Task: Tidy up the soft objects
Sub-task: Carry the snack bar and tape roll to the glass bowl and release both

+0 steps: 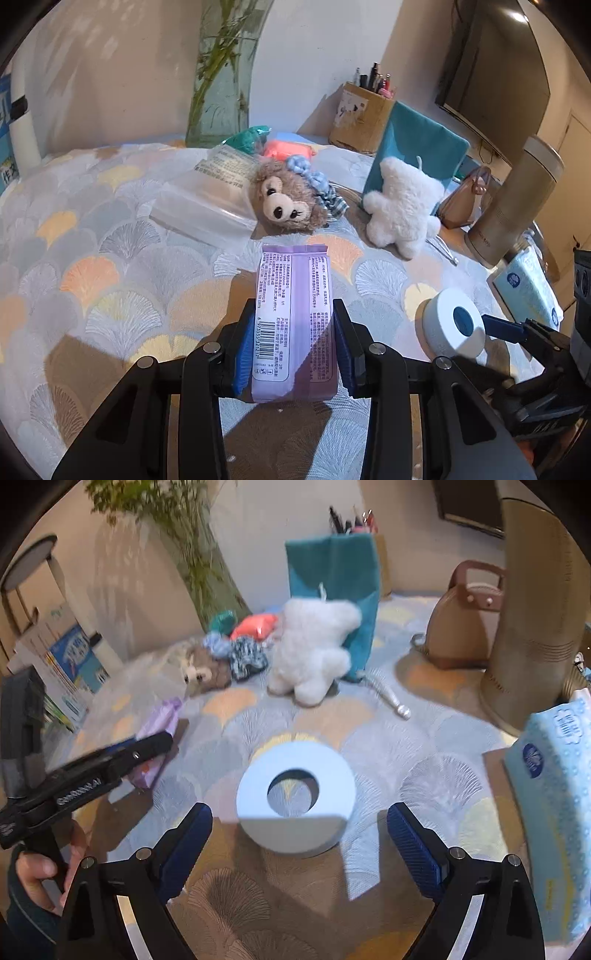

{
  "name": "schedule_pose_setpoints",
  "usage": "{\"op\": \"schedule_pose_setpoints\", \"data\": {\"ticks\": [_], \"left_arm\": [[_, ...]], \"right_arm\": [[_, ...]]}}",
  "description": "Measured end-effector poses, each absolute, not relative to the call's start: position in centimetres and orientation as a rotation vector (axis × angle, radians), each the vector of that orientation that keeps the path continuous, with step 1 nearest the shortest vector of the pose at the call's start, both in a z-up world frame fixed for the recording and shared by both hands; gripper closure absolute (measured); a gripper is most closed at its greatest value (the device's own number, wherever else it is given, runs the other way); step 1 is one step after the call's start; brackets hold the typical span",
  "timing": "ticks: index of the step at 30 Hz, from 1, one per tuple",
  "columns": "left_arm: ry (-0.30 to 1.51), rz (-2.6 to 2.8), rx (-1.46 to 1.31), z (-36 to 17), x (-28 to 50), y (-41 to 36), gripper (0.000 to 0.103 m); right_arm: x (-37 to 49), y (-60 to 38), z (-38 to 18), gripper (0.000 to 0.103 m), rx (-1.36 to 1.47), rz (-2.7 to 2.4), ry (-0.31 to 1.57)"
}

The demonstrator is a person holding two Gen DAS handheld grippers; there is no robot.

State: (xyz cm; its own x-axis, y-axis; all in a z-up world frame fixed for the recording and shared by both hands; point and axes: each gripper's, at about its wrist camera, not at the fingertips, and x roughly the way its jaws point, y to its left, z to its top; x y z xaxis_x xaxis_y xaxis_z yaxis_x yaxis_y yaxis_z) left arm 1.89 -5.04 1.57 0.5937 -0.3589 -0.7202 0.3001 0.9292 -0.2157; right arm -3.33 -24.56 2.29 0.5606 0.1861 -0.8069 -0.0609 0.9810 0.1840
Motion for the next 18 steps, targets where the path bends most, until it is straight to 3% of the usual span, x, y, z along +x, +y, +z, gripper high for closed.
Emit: {"op": "schedule_pose_setpoints", "data": {"ticks": [2, 3, 4, 5, 12, 18], "left_arm": [[0.850, -0.381, -0.065, 1.6, 1.8, -5.2, 0.068], [0.850, -0.381, -0.064, 1.5, 1.8, -5.2, 0.068], [0.849, -0.377, -0.064, 1.5, 1.9, -5.2, 0.068], [0.846, -0.367, -0.062, 1.6, 1.8, -5.2, 0.068], [0.794, -0.382, -0.025, 3.9, 1.1, -6.6, 0.068], [0.697, -0.483, -0.004, 8.9, -0.2, -10.2, 0.068]], "right_arm": [[-3.3, -23.2, 2.2, 0.008, 0.061, 0.099, 0.961], [-3.5, -22.9, 2.3, 0.013, 0.029, 0.069, 0.954], [-3.6, -22.8, 2.4, 0.020, 0.008, 0.038, 0.942], [-3.7, -22.9, 2.5, 0.038, 0.013, 0.033, 0.940], [-4.5, -24.0, 3.7, 0.039, 0.069, 0.058, 0.907], [-6.6, -27.4, 8.9, 0.039, 0.106, 0.026, 0.787]]}}
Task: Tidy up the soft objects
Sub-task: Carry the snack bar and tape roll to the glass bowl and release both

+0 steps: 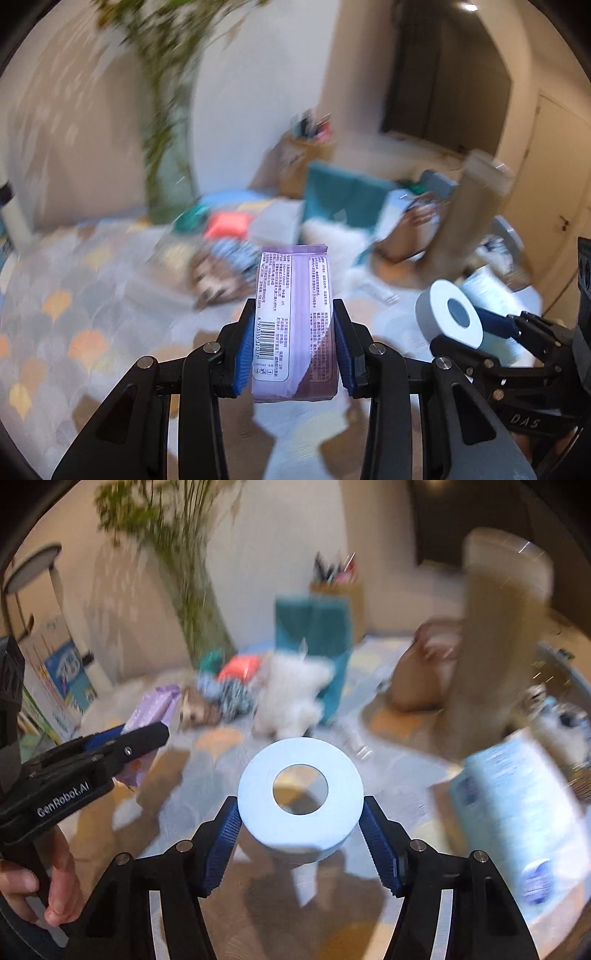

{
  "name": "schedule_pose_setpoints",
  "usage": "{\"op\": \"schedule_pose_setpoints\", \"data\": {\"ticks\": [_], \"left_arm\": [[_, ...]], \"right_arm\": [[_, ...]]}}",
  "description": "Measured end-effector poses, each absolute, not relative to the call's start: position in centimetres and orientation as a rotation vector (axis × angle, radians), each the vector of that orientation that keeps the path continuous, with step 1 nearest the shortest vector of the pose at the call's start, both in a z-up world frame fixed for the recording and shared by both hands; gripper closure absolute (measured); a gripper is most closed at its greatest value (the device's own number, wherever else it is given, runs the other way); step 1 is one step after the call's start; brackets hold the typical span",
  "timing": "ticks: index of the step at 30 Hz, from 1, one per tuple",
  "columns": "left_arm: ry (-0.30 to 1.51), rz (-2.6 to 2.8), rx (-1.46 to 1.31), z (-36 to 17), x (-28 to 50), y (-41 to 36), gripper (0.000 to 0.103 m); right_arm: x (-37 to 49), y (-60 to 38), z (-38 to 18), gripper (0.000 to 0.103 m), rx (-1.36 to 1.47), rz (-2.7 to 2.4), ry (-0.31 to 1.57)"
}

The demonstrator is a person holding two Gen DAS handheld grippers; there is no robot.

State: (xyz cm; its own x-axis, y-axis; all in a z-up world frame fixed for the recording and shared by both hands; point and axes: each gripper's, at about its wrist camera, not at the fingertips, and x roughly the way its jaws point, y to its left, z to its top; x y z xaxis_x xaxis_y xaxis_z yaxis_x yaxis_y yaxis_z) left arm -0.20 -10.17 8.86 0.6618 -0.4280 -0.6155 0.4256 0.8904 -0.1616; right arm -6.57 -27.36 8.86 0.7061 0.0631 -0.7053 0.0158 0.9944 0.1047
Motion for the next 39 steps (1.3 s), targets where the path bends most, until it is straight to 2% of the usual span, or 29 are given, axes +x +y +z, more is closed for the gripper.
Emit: {"op": "schedule_pose_setpoints", "data": {"ticks": [9, 20, 29, 36, 37, 38, 39], "left_arm": [[0.653, -0.728, 0.015, 13.9, -1.9, -19.3, 0.068], [0.674, -1.024, 0.095, 15.3, -4.3, -33.4, 0.068], [0.675, -0.954, 0.173, 13.9, -2.4, -42.7, 0.068], [0.725, -0.837, 0.214, 11.9, 1.1, -47.8, 0.066], [0.717, -0.829, 0.227, 11.6, 1.2, -48.3, 0.064], [0.700, -0.815, 0.248, 11.4, 1.2, -48.7, 0.053], [0.675, -0.800, 0.273, 11.2, 0.9, -48.9, 0.035]], "right_arm": [[-11.2, -36.6, 15.4, 0.039, 0.178, -0.160, 0.655], [-13.2, -51.3, 18.9, 0.039, 0.379, -0.393, 0.537], [-10.8, -60.6, 15.7, 0.038, 0.623, -0.461, 0.533], [-9.2, -63.3, 13.3, 0.036, 0.708, -0.456, 0.562], [-9.2, -63.5, 13.0, 0.036, 0.714, -0.465, 0.561], [-9.1, -63.9, 12.7, 0.032, 0.727, -0.470, 0.564], [-9.1, -64.2, 12.3, 0.030, 0.744, -0.465, 0.568]]}}
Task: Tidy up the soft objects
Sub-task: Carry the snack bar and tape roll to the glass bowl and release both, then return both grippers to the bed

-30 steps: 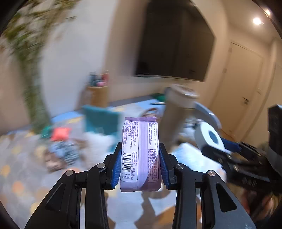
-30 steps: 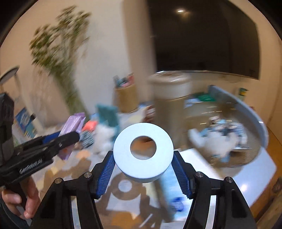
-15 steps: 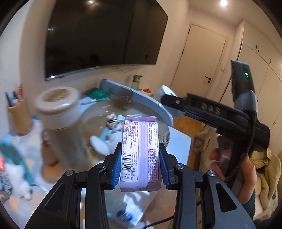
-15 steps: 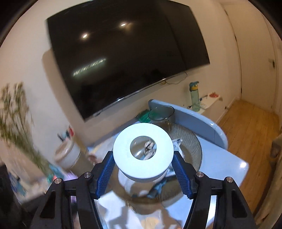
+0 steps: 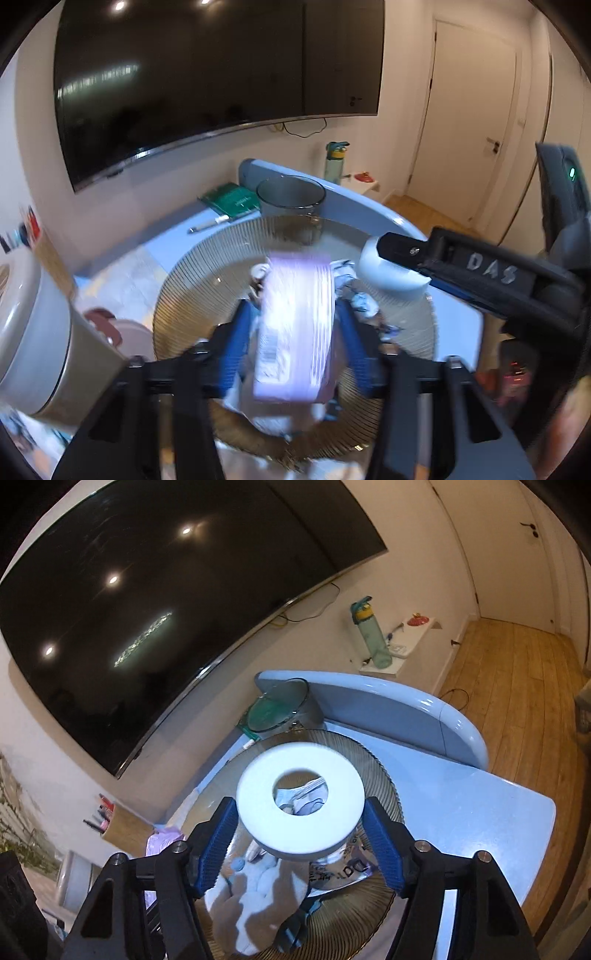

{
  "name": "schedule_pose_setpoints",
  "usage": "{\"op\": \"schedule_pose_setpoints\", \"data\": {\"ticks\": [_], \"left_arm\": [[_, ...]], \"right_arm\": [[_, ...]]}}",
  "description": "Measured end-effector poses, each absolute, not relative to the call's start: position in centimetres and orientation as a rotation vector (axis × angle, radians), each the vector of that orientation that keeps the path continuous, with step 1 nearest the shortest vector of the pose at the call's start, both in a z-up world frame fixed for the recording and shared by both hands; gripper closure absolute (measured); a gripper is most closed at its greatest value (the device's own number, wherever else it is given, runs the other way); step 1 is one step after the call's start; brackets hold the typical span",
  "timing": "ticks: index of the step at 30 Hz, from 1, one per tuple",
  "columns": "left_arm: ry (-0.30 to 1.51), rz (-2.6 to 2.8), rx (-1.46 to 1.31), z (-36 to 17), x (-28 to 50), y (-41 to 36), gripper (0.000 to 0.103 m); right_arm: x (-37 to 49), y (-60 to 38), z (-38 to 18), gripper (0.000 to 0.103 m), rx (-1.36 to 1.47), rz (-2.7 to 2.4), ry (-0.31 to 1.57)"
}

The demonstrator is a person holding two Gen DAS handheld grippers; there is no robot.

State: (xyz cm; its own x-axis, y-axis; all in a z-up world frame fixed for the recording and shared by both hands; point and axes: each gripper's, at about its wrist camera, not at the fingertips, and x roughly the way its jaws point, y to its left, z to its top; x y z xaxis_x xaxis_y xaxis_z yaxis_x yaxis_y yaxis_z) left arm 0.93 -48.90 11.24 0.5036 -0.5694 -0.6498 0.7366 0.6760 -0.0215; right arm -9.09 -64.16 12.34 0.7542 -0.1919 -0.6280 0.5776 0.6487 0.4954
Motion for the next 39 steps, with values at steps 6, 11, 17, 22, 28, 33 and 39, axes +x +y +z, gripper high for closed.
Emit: {"op": "schedule_pose_setpoints", "data": {"ticks": [6, 11, 17, 22, 28, 33, 39], "left_arm": [[0.591, -0.849, 0.338, 11.7, -1.9, -48.3, 0.018], [0.555, -0.923, 0.320, 13.2, -4.6, -45.7, 0.018], [0.569, -0.987, 0.238, 16.0, -6.9, -36.1, 0.018], [0.562, -0.844, 0.179, 17.9, -6.1, -24.9, 0.018], [0.562, -0.504, 0.045, 19.9, -2.4, -10.8, 0.018], [0.577, -0.269, -0.094, 19.7, 0.7, -2.2, 0.018], [0.738, -0.196, -0.195, 10.7, 5.0, 1.1, 0.018]], "right_arm": [[-10.7, -64.8, 12.1, 0.030, 0.775, -0.444, 0.566], [-13.0, -63.2, 13.0, 0.030, 0.757, -0.434, 0.552], [-16.0, -59.1, 14.8, 0.025, 0.691, -0.366, 0.519], [-16.1, -52.1, 15.9, 0.020, 0.537, -0.161, 0.534], [-12.3, -41.2, 17.1, 0.020, 0.299, 0.072, 0.603], [-7.2, -31.8, 15.3, 0.013, 0.133, 0.140, 0.700], [-1.6, -25.4, 8.0, 0.013, 0.071, 0.160, 0.802]]}}
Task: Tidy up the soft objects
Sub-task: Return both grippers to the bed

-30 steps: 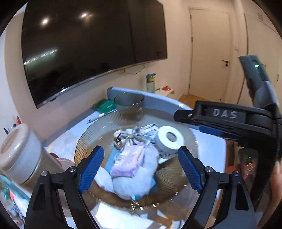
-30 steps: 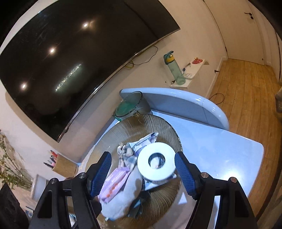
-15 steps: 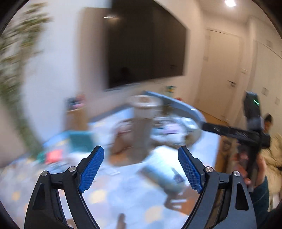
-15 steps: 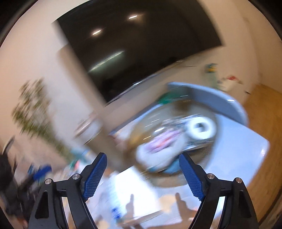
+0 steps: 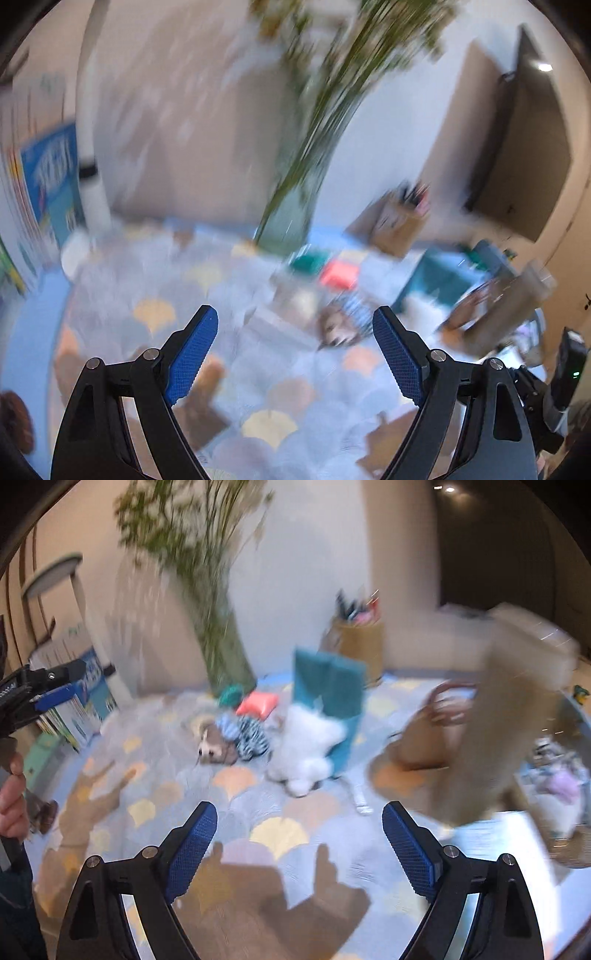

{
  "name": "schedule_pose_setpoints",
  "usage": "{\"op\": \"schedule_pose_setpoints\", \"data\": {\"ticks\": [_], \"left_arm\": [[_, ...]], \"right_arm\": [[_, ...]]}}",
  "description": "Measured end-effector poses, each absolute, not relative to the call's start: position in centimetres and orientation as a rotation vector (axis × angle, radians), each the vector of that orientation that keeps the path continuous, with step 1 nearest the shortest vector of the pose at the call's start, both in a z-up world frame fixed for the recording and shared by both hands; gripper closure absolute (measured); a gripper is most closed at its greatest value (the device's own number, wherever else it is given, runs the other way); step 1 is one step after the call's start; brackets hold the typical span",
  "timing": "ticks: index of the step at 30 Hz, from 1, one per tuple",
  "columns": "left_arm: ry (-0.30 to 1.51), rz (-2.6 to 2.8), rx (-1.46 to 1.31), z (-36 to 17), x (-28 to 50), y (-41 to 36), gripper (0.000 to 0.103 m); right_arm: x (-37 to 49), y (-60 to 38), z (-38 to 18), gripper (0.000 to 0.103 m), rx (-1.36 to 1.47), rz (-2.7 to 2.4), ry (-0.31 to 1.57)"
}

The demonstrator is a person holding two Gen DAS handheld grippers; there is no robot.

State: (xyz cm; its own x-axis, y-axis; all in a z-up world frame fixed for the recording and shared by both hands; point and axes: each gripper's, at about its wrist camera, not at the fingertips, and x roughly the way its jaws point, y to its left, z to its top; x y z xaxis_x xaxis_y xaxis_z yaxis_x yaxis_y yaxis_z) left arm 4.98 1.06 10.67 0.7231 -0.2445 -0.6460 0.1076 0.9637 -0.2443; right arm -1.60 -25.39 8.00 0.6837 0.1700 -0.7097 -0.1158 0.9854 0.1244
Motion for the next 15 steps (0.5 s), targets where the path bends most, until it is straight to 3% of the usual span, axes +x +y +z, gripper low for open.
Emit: {"op": "schedule_pose_setpoints", "data": {"ticks": [5, 9, 15], "left_arm": [[0.795, -0.192, -0.211, 4.7, 5.9, 0.5, 0.018], [0.828, -0.162, -0.193, 1.8, 6.8, 0.1, 0.018], [0.844, -0.195, -0.213, 3.7, 6.7, 0.3, 0.020]], "right_arm": [[0.1, -24.9, 3.7, 0.013, 0.074, 0.131, 0.862], [0.0, -25.0, 3.5, 0.013, 0.060, 0.095, 0.837], [0.5, -25.7, 3.7, 0.013, 0.111, 0.158, 0.887]]}}
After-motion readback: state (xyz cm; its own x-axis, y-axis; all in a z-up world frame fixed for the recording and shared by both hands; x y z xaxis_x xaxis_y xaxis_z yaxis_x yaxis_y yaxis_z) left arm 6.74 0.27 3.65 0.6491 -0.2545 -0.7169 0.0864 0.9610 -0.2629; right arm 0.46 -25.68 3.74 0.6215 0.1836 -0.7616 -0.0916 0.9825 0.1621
